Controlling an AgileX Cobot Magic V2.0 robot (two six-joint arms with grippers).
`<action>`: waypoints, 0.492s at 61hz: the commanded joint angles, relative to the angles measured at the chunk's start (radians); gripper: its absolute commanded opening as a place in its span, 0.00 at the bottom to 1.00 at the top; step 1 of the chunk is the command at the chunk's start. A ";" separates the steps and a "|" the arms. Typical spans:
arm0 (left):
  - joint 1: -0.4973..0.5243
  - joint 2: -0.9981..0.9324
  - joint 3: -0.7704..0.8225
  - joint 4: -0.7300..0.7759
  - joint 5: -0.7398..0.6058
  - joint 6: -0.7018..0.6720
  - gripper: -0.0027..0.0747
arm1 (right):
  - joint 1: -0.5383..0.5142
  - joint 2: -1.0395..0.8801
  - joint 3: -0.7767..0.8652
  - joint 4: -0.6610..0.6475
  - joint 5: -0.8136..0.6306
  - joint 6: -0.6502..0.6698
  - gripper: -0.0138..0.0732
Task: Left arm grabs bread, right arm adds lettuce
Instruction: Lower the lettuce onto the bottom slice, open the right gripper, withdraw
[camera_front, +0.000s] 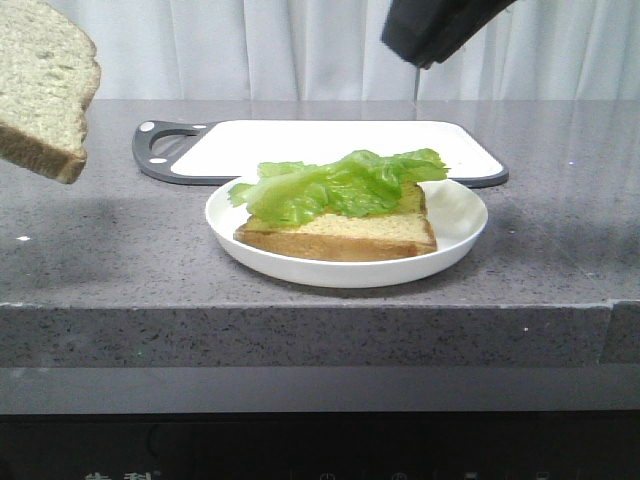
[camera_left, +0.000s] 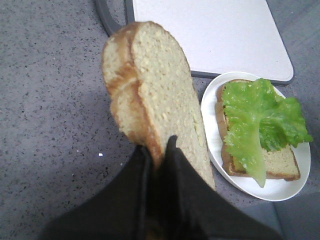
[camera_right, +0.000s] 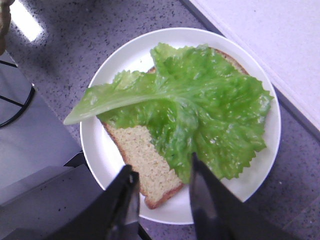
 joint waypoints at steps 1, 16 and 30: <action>0.001 -0.008 -0.027 -0.030 -0.072 0.000 0.01 | -0.001 -0.048 -0.032 0.009 -0.009 -0.002 0.26; 0.001 -0.008 -0.027 -0.030 -0.073 0.000 0.01 | -0.004 -0.057 -0.032 0.004 -0.015 0.005 0.08; 0.001 -0.008 -0.027 -0.030 -0.073 0.000 0.01 | -0.108 -0.152 0.014 0.002 -0.103 0.034 0.08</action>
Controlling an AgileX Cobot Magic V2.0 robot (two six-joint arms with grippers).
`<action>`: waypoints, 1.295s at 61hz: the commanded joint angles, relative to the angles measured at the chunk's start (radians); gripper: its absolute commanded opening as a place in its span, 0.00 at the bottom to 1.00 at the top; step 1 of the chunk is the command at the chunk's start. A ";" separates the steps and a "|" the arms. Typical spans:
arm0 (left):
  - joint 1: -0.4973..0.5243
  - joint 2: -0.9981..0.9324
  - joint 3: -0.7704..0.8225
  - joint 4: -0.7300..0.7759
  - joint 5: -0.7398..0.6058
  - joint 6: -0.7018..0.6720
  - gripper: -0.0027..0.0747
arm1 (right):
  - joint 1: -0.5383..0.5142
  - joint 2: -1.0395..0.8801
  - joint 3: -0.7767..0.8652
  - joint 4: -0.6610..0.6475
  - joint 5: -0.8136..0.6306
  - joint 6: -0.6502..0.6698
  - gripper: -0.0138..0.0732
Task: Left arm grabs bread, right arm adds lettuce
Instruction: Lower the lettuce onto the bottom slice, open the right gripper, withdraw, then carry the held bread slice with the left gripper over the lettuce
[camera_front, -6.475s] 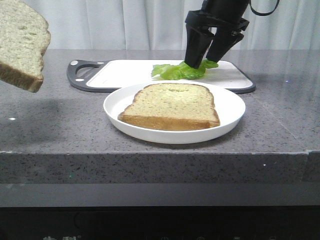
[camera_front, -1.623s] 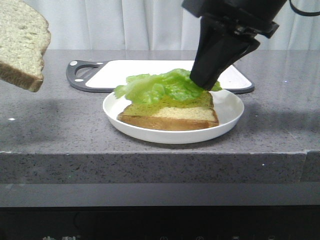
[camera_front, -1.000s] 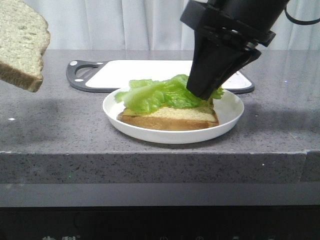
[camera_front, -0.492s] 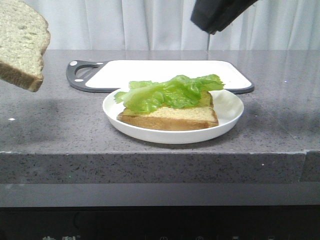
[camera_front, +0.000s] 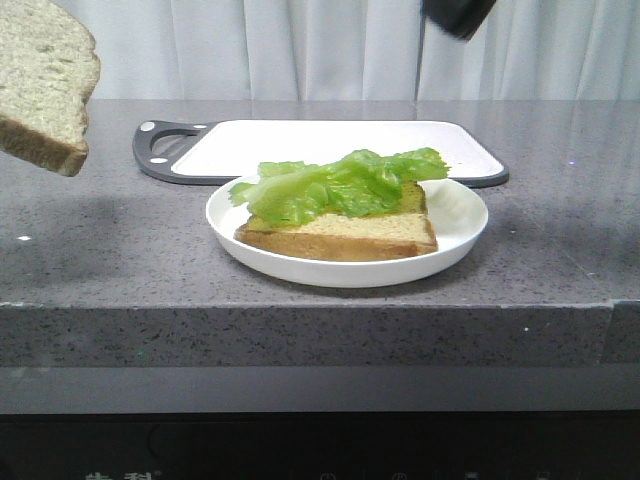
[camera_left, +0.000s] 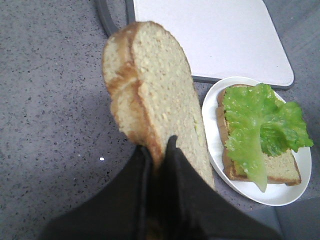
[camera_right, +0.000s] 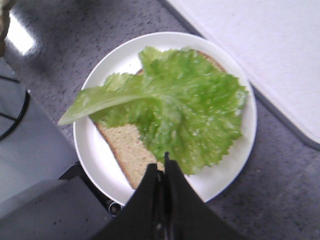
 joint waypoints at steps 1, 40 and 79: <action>0.001 -0.008 -0.027 -0.032 -0.062 0.000 0.01 | -0.062 -0.092 0.004 0.007 -0.097 0.008 0.08; 0.001 -0.008 -0.027 -0.032 -0.063 0.000 0.01 | -0.193 -0.620 0.626 0.000 -0.628 -0.025 0.08; 0.001 0.027 -0.039 -0.402 -0.046 0.185 0.01 | -0.193 -0.918 0.849 0.000 -0.752 -0.025 0.08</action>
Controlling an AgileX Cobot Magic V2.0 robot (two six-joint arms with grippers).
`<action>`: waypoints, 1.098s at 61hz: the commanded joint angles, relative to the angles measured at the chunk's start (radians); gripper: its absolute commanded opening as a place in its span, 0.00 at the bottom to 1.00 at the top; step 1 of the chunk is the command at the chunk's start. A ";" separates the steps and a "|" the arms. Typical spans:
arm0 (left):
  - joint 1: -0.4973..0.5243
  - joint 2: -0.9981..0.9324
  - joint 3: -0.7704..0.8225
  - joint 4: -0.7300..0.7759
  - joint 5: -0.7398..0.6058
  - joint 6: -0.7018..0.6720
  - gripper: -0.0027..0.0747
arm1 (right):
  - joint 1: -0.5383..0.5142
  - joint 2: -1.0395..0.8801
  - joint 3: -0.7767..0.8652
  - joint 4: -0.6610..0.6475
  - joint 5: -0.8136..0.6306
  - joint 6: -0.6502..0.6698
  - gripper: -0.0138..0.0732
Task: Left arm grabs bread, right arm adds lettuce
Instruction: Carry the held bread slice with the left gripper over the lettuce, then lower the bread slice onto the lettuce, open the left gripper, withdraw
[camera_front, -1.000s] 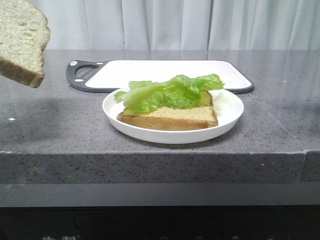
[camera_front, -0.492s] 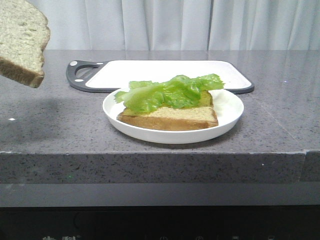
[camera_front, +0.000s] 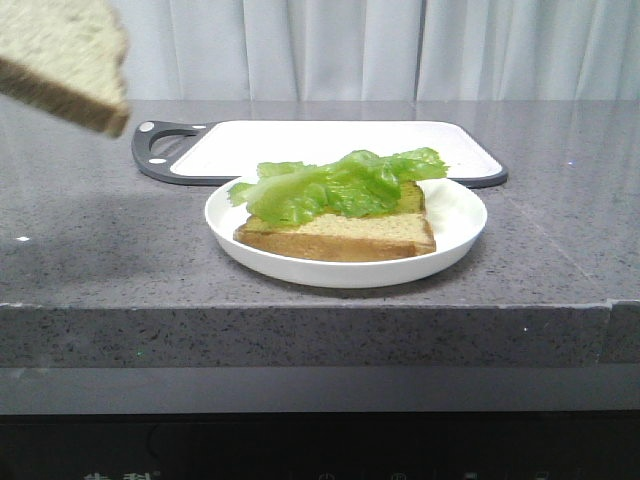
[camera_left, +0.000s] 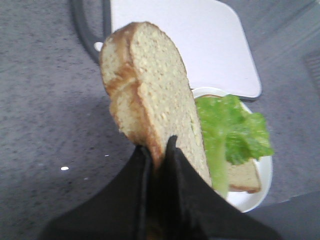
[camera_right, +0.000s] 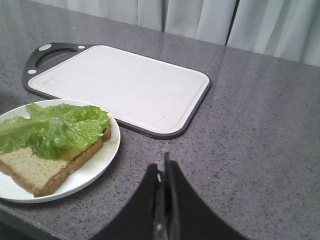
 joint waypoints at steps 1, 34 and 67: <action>0.001 0.017 -0.040 -0.213 -0.031 0.108 0.01 | -0.008 0.001 -0.025 0.007 -0.085 -0.010 0.08; -0.122 0.515 -0.217 -0.742 0.236 0.365 0.01 | -0.008 0.001 -0.025 0.007 -0.085 -0.010 0.08; -0.205 0.744 -0.324 -0.676 0.230 0.390 0.27 | -0.008 0.001 -0.025 0.007 -0.085 -0.010 0.08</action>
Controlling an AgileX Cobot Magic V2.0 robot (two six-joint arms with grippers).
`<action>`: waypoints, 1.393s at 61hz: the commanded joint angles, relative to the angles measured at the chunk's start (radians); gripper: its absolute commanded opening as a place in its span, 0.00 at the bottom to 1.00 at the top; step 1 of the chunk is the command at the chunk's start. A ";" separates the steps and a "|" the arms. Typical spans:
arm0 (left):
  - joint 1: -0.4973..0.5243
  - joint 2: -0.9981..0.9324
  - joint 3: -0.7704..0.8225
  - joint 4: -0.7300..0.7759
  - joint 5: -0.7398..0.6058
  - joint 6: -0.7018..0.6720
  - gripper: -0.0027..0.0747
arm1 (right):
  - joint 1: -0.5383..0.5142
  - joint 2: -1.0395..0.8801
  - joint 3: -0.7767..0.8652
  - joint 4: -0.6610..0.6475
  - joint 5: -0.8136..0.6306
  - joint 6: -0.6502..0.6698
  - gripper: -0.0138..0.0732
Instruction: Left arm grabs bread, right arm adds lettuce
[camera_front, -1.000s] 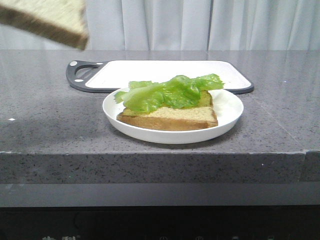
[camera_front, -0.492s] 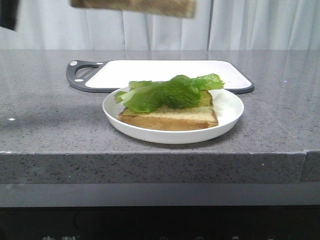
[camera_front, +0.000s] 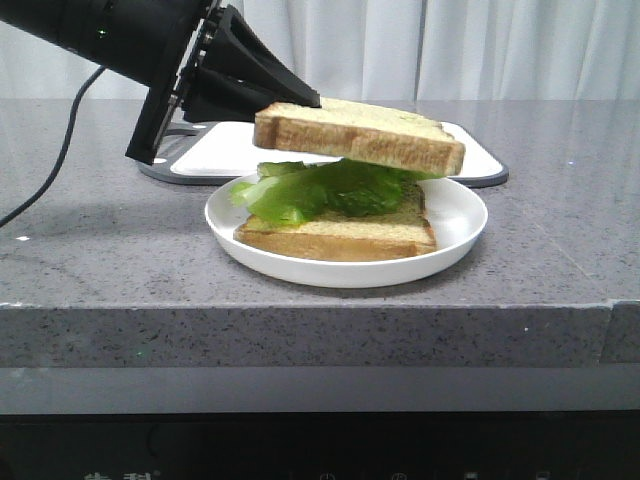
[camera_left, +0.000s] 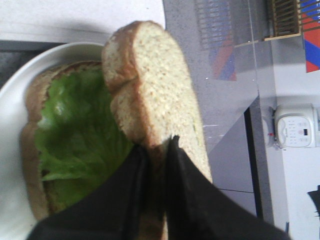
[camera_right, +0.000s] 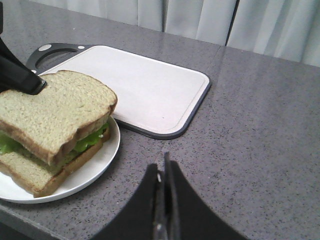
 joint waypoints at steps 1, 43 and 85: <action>-0.007 -0.043 -0.034 -0.028 0.033 0.003 0.29 | -0.008 0.002 -0.025 0.007 -0.083 -0.009 0.08; 0.150 -0.177 -0.034 0.152 0.168 0.003 0.56 | -0.008 0.002 -0.025 0.007 -0.080 -0.009 0.08; 0.167 -0.554 0.074 0.519 -0.220 -0.108 0.01 | -0.008 0.002 -0.025 0.007 -0.080 -0.009 0.08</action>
